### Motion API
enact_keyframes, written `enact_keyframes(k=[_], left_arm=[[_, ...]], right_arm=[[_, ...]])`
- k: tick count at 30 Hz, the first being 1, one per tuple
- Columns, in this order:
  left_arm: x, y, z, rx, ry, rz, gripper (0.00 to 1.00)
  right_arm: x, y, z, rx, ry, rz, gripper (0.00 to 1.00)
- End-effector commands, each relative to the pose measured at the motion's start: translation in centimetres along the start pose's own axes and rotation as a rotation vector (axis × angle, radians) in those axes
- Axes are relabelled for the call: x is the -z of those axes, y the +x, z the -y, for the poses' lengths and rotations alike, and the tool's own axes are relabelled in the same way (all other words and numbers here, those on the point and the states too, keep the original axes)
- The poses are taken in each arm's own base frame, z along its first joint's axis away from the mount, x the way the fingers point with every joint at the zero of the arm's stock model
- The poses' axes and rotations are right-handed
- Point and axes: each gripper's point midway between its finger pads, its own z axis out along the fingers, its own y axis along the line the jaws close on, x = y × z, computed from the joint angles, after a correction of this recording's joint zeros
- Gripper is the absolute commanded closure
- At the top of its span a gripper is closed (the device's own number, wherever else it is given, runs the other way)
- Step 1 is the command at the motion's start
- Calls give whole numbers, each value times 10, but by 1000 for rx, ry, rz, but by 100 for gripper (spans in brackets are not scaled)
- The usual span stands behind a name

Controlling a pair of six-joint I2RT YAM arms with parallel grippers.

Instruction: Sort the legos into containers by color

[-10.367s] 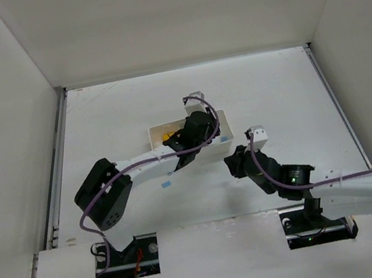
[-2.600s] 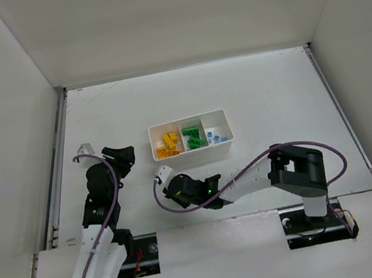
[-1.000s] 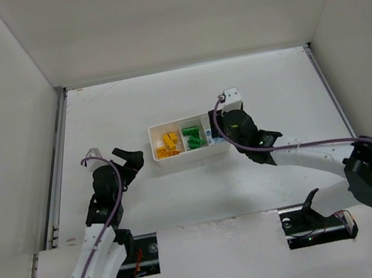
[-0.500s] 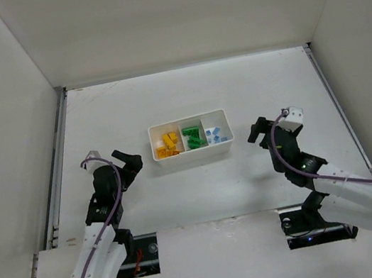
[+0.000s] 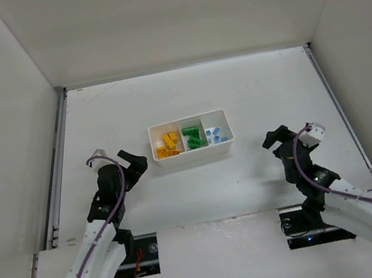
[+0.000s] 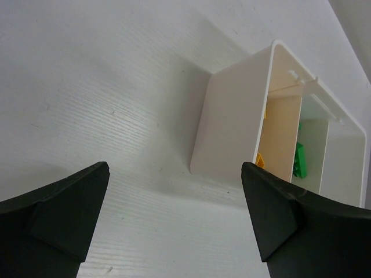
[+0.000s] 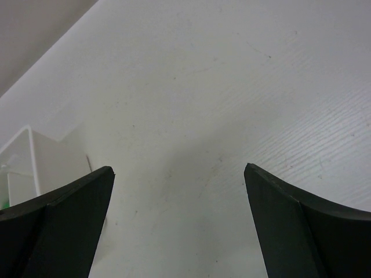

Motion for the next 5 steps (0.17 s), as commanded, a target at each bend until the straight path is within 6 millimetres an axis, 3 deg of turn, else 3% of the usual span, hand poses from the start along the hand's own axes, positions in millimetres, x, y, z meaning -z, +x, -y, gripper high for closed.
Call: enact_keyframes(k=[1,5], left_arm=[[0,-12,14,-10,47,35,0],[-7,-7,5,-12,2,12,0]], right_arm=[[-2,2,-1,-28,7,-6,0],[-7,11,-1,-33,12,-19,0]])
